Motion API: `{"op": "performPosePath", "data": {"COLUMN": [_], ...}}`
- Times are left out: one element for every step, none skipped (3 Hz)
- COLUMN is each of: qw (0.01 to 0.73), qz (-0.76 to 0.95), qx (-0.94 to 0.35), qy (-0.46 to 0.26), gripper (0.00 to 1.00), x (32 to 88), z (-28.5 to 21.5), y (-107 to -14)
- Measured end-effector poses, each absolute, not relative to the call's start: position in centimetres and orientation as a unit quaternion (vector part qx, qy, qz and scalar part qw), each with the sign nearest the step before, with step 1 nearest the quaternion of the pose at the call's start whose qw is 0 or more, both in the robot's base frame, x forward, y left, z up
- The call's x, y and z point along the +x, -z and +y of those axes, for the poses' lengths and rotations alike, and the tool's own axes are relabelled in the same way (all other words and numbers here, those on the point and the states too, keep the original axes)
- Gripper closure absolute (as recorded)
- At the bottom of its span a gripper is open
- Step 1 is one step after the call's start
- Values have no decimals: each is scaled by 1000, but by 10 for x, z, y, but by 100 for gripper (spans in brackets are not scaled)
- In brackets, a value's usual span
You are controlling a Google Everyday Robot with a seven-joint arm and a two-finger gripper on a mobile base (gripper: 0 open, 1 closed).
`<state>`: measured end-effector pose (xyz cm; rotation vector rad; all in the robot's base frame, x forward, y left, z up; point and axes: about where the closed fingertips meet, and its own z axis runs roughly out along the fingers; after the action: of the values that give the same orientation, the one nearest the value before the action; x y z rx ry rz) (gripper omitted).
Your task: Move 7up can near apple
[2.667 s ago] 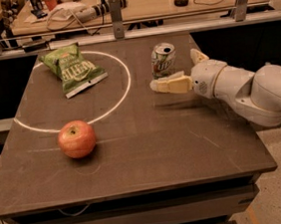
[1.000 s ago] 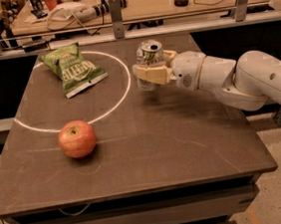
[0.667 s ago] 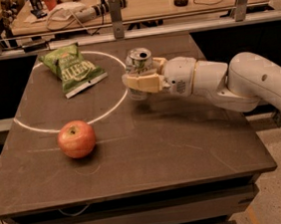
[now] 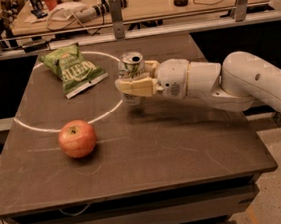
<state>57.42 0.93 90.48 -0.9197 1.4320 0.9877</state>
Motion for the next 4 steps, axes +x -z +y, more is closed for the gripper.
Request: {"op": "performPosePath", "data": {"qw": [533, 515, 500, 499], "qz": [596, 588, 581, 568], "qx": [-394, -401, -436, -477], "qy": [-452, -477, -472, -449], "gripper": [100, 100, 100, 100], "x": [551, 531, 510, 481], "z": [31, 49, 64, 84], "y": [-902, -898, -895, -886]}}
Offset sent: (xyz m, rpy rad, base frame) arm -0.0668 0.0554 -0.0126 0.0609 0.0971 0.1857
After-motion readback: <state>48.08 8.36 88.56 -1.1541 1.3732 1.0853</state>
